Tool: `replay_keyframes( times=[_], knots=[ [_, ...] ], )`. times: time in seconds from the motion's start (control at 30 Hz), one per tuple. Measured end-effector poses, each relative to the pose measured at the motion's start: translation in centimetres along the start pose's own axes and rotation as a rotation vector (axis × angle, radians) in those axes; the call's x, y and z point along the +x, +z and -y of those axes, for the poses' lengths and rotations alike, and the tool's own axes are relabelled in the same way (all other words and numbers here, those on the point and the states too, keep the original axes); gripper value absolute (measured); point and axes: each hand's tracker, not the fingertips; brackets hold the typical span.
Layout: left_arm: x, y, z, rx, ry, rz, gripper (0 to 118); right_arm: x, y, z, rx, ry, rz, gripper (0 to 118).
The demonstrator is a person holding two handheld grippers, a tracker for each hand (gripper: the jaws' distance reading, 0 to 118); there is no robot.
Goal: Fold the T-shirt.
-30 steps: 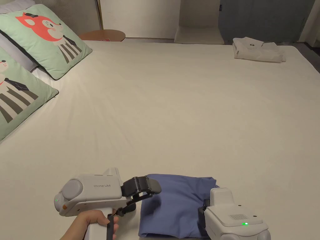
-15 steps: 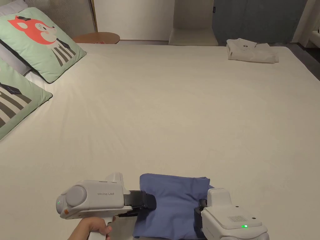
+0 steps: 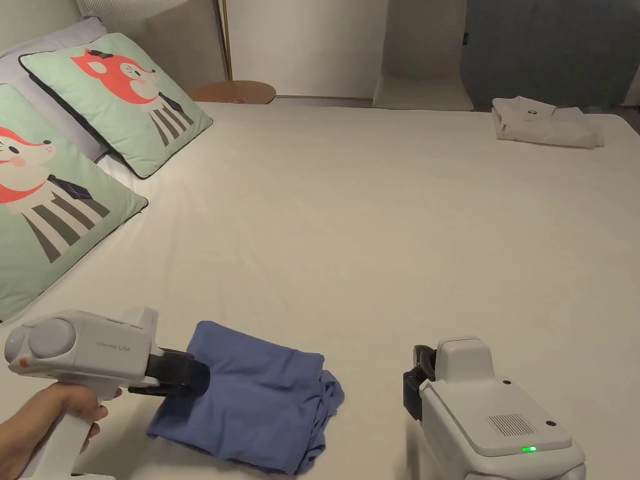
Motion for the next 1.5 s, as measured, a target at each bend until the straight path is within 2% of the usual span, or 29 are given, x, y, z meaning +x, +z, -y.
replay_keyframes(
  times=[0.2, 0.37, 0.6, 0.67, 0.7, 0.73, 0.77, 0.8, 0.97, 1.13, 1.33, 1.5],
  knots=[
    [-10.0, 4.7, -2.5, 0.004, 0.052, -0.238, 20, -2.8, -2.7, -1.0, 0.016, 0.015, -0.034, 1],
    [-15.8, 7.1, -4.3, 0.007, 0.091, -0.374, 20, -4.4, -5.1, -1.4, 0.001, 0.037, -0.055, 1],
    [-18.0, 6.5, -5.6, 0.024, 0.109, -0.414, 22, -4.5, -6.0, -1.6, -0.021, 0.056, -0.054, 1],
    [-17.3, 6.1, -5.7, 0.035, 0.082, -0.474, 35, -4.1, -6.0, -1.7, -0.025, 0.055, -0.051, 1],
    [-17.2, 5.9, -5.7, 0.03, 0.074, -0.483, 49, -3.9, -5.9, -1.7, -0.025, 0.056, -0.049, 1],
    [-17.0, 5.8, -5.7, 0.032, 0.073, -0.483, 76, -3.7, -5.6, -1.7, -0.022, 0.056, -0.045, 1],
    [-16.6, 5.7, -5.7, 0.039, 0.072, -0.497, 96, -3.4, -5.3, -1.8, -0.016, 0.052, -0.04, 1],
    [-16.0, 5.9, -5.6, 0.053, 0.069, -0.507, 109, -3.1, -5.0, -2.0, -0.008, 0.047, -0.036, 1],
    [-11.5, 7.4, -5.2, 0.144, 0.033, -0.496, 107, -1.7, -2.7, -3.1, 0.06, 0.025, -0.009, 1],
    [-4.3, 9.8, -4.4, 0.315, -0.075, -0.527, 107, 0.0, 0.6, -4.9, 0.167, 0.027, 0.031, 1],
    [6.2, 12.4, -2.3, 0.597, -0.242, -0.534, 107, 2.3, 5.2, -7.5, 0.292, 0.055, 0.085, 1],
    [14.7, 13.0, 0.2, 0.853, -0.342, -0.482, 107, 4.6, 8.4, -8.4, 0.368, 0.067, 0.127, 1]
  ],
)
